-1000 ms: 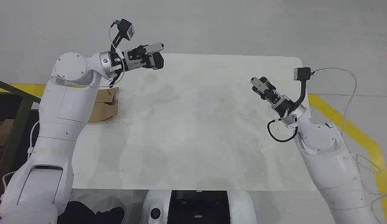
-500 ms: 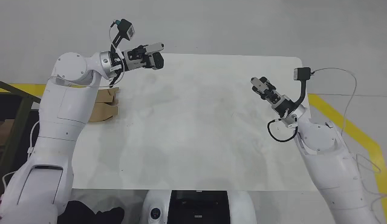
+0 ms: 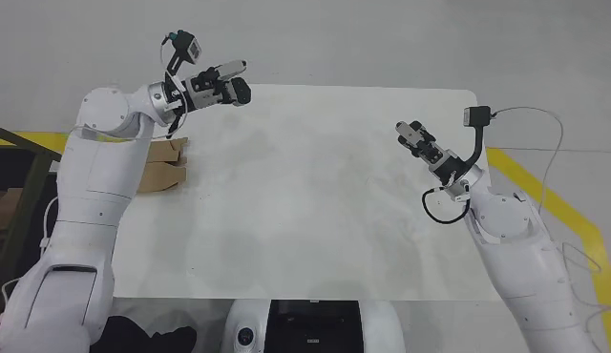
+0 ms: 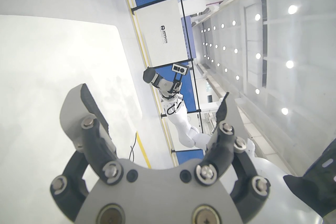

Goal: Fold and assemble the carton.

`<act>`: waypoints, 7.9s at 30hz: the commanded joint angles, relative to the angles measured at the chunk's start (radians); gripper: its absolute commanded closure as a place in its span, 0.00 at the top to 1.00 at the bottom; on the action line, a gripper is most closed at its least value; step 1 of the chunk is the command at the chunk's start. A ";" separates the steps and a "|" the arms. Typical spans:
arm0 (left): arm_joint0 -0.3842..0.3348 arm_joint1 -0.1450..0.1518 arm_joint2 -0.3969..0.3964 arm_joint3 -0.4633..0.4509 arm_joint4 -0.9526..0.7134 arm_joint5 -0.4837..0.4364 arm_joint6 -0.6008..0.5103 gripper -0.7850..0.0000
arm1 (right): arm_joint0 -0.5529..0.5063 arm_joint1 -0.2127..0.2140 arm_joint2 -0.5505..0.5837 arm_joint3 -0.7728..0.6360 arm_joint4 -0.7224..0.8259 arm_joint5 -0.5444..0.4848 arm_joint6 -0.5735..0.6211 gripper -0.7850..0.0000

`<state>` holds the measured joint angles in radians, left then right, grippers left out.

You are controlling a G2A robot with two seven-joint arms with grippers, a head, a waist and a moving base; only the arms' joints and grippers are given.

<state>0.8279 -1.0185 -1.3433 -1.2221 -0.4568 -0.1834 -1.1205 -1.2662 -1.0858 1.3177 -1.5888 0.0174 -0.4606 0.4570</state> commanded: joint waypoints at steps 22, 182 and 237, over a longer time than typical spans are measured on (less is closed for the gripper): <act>0.201 0.066 -0.346 0.157 -0.219 -0.058 -0.043 1.00 | 0.000 0.000 0.000 0.000 0.000 0.000 0.000 1.00; 0.060 0.132 -0.389 0.486 -0.005 -0.267 -0.031 0.00 | 0.000 0.000 0.000 0.000 0.000 0.000 0.000 1.00; 0.107 0.051 -0.044 -0.063 0.044 -0.079 0.222 0.00 | 0.000 0.000 0.000 0.000 0.000 0.000 0.000 1.00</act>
<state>0.9348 -0.9680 -1.3873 -1.2855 -0.4128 -0.2621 -0.8988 -1.2662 -1.0858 1.3177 -1.5888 0.0174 -0.4606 0.4570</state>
